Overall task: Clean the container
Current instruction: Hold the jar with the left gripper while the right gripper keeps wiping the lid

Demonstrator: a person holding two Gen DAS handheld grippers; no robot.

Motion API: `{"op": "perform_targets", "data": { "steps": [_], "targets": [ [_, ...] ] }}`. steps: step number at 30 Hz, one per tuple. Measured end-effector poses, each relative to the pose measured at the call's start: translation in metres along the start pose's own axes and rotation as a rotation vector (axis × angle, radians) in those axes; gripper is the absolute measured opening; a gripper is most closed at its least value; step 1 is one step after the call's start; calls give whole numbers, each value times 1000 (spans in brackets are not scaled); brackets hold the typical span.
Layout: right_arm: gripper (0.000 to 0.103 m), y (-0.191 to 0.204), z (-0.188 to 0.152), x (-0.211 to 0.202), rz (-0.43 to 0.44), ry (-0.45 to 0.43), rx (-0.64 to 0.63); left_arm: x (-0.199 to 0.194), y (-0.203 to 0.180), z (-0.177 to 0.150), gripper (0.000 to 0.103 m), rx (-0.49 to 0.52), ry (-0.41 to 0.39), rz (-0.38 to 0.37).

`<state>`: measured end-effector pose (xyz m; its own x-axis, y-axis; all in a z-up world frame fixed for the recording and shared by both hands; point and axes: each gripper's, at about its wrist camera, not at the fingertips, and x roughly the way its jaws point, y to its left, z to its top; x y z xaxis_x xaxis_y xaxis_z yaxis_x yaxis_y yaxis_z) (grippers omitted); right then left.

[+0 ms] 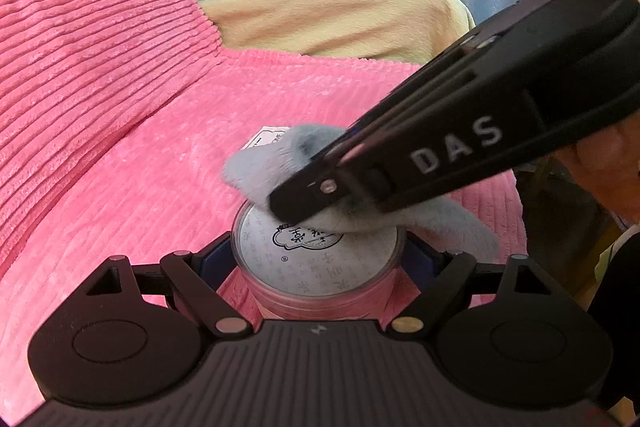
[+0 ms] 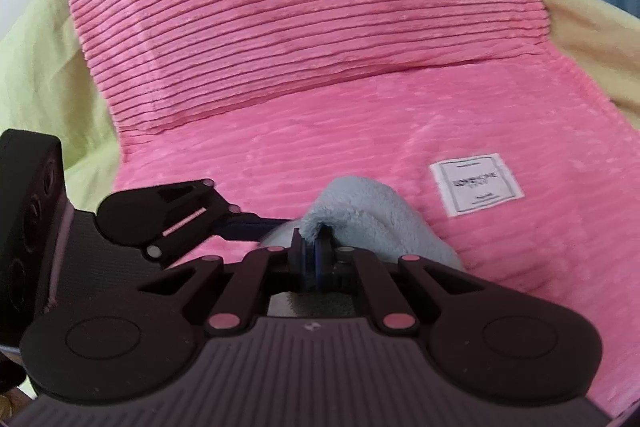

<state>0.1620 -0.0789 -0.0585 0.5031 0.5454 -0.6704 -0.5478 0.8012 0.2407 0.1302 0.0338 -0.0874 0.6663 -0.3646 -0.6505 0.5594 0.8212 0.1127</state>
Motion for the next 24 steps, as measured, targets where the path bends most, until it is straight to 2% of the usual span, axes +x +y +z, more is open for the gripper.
{"op": "perform_targets", "data": {
  "steps": [4, 8, 16, 24],
  "targets": [
    [2, 3, -10, -12, -2, 17, -6, 0, 1, 0, 86, 3, -2, -1],
    [2, 11, -17, -17, 30, 25, 1, 0, 0, -1, 86, 6, -1, 3],
    [2, 16, -6, 2, 87, 8, 26, 0, -1, -2, 86, 2, 1, 4],
    [2, 0, 2, 5, 4, -5, 9, 1, 2, -1, 86, 3, -2, -2]
  ]
}}
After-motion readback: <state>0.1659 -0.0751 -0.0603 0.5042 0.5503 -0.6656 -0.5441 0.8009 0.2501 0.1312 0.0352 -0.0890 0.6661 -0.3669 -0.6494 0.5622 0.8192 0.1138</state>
